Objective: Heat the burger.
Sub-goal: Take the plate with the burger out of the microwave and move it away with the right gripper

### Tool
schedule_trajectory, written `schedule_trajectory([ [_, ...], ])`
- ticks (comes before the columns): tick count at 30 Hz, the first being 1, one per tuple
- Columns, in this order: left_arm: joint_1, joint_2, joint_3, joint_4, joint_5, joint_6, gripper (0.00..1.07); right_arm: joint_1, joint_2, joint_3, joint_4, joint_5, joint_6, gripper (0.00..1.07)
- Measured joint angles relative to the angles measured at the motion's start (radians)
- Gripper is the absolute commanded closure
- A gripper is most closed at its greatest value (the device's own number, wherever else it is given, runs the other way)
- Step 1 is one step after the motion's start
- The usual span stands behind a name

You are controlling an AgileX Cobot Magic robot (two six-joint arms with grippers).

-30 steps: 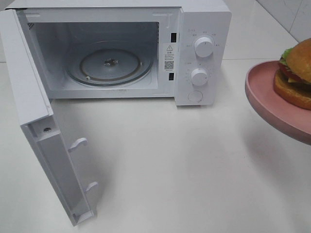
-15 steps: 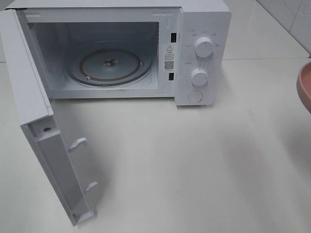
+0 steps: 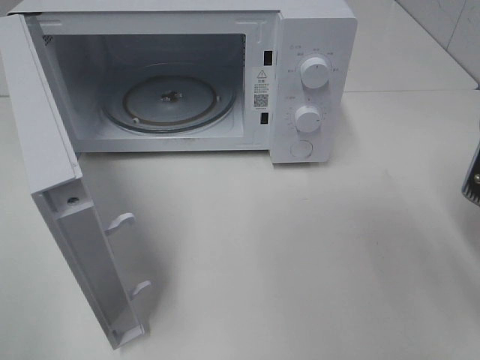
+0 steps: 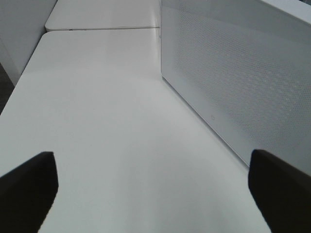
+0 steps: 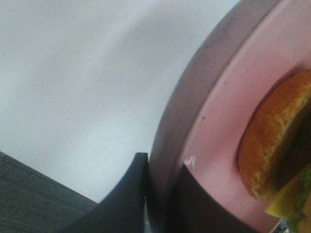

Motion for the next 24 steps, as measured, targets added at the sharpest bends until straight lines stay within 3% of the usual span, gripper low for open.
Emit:
schedule_trajectory([
  [11,0.000,0.000,0.000,0.000,0.000,0.000,0.07,0.003,0.199,-0.127,-0.002,0.025,0.287,1.07],
  [24,0.000,0.000,0.000,0.000,0.000,0.000,0.07,0.009,0.318,-0.162,0.005,0.017,0.446,1.07],
])
